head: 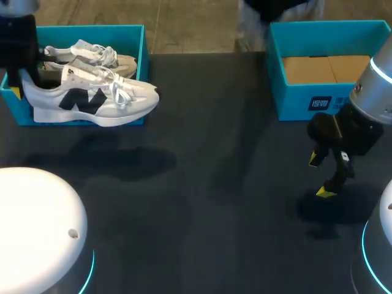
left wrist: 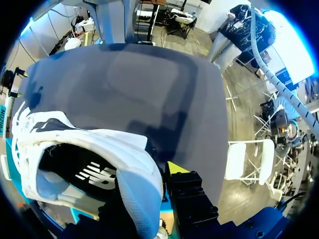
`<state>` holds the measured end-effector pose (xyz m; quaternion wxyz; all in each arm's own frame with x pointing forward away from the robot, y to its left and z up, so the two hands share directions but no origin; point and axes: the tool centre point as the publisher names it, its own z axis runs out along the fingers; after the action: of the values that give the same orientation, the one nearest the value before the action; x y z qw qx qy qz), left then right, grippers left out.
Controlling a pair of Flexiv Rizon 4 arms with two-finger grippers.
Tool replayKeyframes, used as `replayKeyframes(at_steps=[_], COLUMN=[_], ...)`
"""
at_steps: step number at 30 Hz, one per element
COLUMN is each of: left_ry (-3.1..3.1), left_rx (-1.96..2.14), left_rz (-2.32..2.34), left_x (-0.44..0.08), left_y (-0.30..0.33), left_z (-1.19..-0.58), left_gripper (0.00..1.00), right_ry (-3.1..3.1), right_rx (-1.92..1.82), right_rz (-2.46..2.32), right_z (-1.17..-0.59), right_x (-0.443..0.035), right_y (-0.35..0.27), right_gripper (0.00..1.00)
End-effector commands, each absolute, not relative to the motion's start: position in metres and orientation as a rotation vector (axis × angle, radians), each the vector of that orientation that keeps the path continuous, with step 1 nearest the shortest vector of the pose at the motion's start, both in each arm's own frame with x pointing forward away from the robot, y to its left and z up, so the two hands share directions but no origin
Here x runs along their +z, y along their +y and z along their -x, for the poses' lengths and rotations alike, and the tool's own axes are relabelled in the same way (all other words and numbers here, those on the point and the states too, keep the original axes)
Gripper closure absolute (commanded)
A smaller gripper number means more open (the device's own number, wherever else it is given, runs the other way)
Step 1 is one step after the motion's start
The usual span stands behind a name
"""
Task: Take the shoe out of the shoebox, open the shoe tongue, remove and reinsert the insole, then place the shoe into the shoebox
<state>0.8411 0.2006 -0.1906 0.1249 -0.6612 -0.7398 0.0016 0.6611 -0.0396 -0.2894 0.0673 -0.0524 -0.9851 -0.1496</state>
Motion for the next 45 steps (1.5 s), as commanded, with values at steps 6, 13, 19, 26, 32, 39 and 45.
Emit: replayKeyframes(at_steps=[6,13,19,26,32,39,45], left_ry=[-2.185,-2.194,-2.213,-2.24,-2.233,-2.24,-2.205], left_rx=[-0.065,-0.043,-0.055,-0.078,-0.041,-0.086,-0.077], left_rz=[1.965,1.96,1.942,1.898,1.895,1.893,1.903], left_x=[-0.19,-0.191,-0.193,-0.193,-0.2,-0.218,-0.234], left_y=[0.202,0.2,0.195,0.191,0.182,0.159,0.135], left_z=[-0.836,-0.831,-0.803,-0.771,-0.747,-0.725,-0.709], left_gripper=[1.0,1.0,1.0,1.0,1.0,1.0,1.0], right_ry=[-2.969,-2.969,-2.969,-2.969,-2.969,-2.969,-2.969], right_rx=[-0.448,-0.448,-0.448,-0.448,-0.448,-0.448,-0.448], right_rz=[0.159,0.159,0.159,0.159,0.159,0.159,0.159], right_z=[-0.661,-0.661,-0.661,-0.661,-0.661,-0.661,-0.661], right_x=[-0.29,-0.29,-0.29,-0.29,-0.29,-0.29,-0.29], right_y=[-0.039,-0.039,-0.039,-0.039,-0.039,-0.039,-0.039], right_gripper=[0.0,0.0,0.0,0.0,0.0,0.0,0.0])
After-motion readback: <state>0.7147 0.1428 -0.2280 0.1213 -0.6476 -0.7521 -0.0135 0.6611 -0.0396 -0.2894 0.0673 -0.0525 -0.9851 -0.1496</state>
